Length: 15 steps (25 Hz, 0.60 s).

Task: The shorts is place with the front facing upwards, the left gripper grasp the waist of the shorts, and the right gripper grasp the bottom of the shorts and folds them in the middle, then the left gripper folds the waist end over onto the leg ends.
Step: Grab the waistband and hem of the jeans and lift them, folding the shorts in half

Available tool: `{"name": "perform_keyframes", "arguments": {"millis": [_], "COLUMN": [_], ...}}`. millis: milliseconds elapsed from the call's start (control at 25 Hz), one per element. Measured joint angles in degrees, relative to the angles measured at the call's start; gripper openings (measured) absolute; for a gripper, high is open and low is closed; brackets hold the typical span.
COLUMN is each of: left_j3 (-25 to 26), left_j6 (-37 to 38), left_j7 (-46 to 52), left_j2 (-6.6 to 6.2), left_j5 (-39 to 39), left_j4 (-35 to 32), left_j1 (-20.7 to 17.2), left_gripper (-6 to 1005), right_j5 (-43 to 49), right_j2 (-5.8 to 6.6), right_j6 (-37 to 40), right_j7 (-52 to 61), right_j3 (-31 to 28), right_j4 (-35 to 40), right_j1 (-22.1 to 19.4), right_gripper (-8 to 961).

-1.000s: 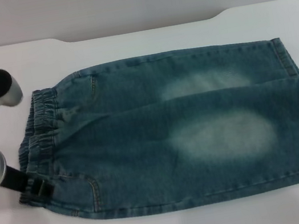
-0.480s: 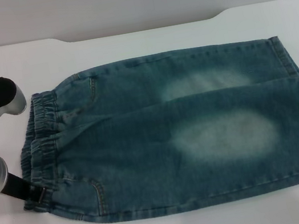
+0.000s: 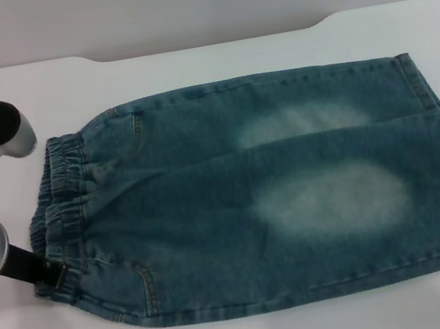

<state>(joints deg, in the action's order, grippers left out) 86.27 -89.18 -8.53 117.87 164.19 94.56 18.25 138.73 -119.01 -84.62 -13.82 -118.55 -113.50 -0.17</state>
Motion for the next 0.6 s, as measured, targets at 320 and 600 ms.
{"name": "perform_keyframes", "arguments": {"millis": [320, 600], "left_j3": [-0.24, -0.37], "left_j6": [-0.62, -0.82], "left_j7": [-0.01, 0.0], "left_j2": [-0.01, -0.01], "left_j5": [0.04, 0.09], "left_j4": [1.14, 1.06], "left_j1": [0.32, 0.41], "left_gripper": [41, 40], "right_j5": [-3.6, -4.01], "right_j2": [-0.16, -0.32], "right_j6": [-2.54, -2.32], "right_j7": [0.96, 0.99], "right_j3": [0.48, 1.87], "right_j4": [10.54, 14.36], "right_j1": [1.52, 0.66], "right_gripper": [575, 574]}}
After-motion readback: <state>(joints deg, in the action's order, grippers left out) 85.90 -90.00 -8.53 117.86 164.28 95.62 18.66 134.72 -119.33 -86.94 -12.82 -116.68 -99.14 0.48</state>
